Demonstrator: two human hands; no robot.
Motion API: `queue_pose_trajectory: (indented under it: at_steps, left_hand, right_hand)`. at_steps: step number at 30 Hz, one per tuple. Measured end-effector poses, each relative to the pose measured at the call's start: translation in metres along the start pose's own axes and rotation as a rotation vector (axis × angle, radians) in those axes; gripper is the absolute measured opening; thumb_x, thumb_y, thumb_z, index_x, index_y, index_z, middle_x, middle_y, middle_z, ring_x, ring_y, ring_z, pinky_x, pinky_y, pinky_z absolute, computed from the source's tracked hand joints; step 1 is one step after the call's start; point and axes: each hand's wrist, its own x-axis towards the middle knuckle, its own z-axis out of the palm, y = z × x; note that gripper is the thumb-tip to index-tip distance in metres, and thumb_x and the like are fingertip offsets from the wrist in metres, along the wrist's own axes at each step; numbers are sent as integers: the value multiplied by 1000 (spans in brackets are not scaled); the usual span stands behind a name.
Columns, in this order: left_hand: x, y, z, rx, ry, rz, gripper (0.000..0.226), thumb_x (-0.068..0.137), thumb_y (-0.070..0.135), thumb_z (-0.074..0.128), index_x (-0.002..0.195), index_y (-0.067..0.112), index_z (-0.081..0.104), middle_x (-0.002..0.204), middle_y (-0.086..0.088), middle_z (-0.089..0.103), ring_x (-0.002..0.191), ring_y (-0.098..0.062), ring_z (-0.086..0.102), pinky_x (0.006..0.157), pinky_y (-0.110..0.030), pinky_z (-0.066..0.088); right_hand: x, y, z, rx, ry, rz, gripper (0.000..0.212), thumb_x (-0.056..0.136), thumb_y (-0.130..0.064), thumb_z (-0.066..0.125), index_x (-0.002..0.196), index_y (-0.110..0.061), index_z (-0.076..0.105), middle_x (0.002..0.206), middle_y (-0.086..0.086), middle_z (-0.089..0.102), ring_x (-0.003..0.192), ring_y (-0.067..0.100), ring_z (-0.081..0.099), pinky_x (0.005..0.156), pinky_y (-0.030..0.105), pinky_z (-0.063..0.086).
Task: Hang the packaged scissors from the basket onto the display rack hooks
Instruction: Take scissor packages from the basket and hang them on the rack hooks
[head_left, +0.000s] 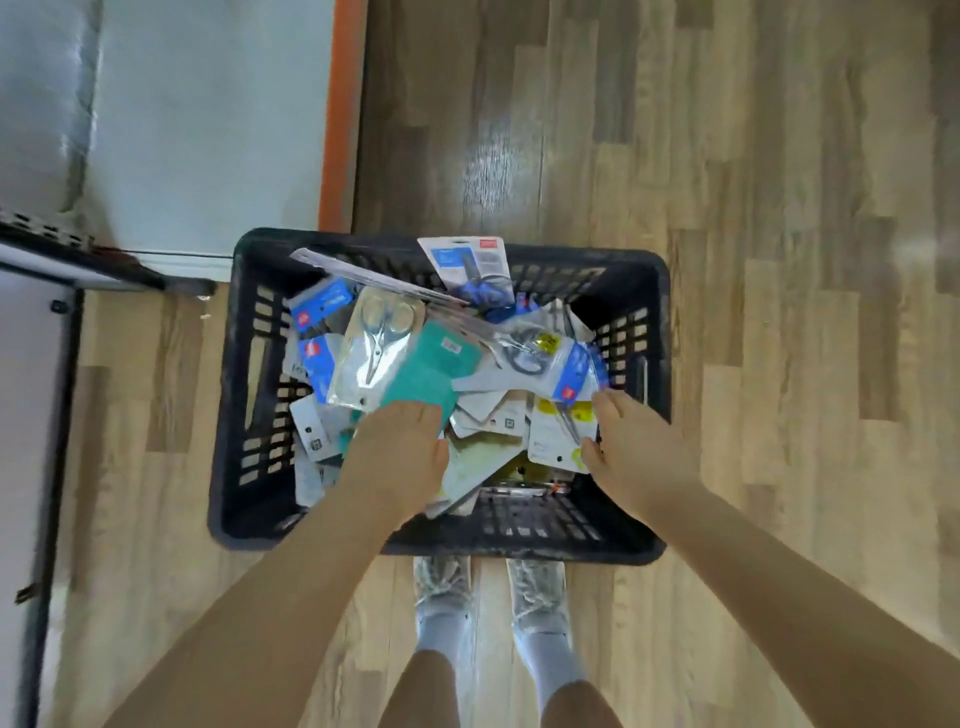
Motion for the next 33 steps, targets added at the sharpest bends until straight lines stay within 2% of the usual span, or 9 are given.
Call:
queue_pose_trajectory:
  at_steps: [3,7,12,16,20,24,28,30,33]
  left_hand:
    - [46,-6,10,-3,33,8,39,99,29,36,133,9,41,134,-9,45,122,-25,42,97,-34,34]
    - [103,-14,4,-361,220,-119,33,97,27,47,122,6,46,123,-15,50,114,-29,46,88,-37,36]
    - [161,-16,-6,-847,483,-285,36,87,26,67,115,12,49,111,4,52,103,-9,50,83,-18,34]
    - [187,-17,0,-1016,592,-442,34,79,29,75,97,17,48,93,8,58,84,-7,56,72,-14,40]
    - [198,-15,9,-1157,614,-495,35,74,26,80,94,18,52,85,12,58,71,3,53,56,1,36]
    - [197,-15,12,-1130,556,-409,23,78,24,76,95,17,60,86,6,64,76,-3,60,71,-13,47]
    - [196,-14,14,-1070,497,-349,20,79,26,75,82,22,56,104,-5,64,90,-14,59,87,-28,48]
    - [198,-13,9,-1091,472,-347,20,80,27,74,77,22,55,104,-4,65,91,-14,60,88,-27,47]
    - [200,-12,7,-1044,433,-337,23,83,29,71,73,22,52,88,2,63,82,-10,57,74,-19,42]
  right_hand:
    - [35,1,25,32,-2,2,49,98,-30,40,142,-11,31,141,5,40,123,22,42,102,30,34]
    - [83,-1,45,76,15,7,52,99,-32,38,144,-10,27,145,7,35,128,24,39,103,33,34]
    - [137,1,59,141,76,-2,64,94,-44,47,145,-11,26,149,6,31,135,23,32,107,35,31]
    - [162,3,64,142,69,-26,70,86,-50,58,140,-12,33,144,7,36,131,24,35,104,34,32]
    - [175,9,67,153,56,0,84,77,-58,64,142,-17,29,144,8,35,132,26,34,107,38,29]
    - [176,10,66,171,52,26,92,73,-60,68,143,-16,27,138,10,39,128,28,36,103,39,34]
    - [172,4,64,152,73,63,88,70,-60,70,135,-13,35,131,11,40,125,28,35,102,38,36]
    - [169,1,64,154,65,65,85,70,-58,71,131,-12,36,131,10,40,123,26,38,100,35,35]
    - [165,-1,65,184,72,61,83,70,-55,74,129,-12,36,129,7,44,120,24,43,95,32,36]
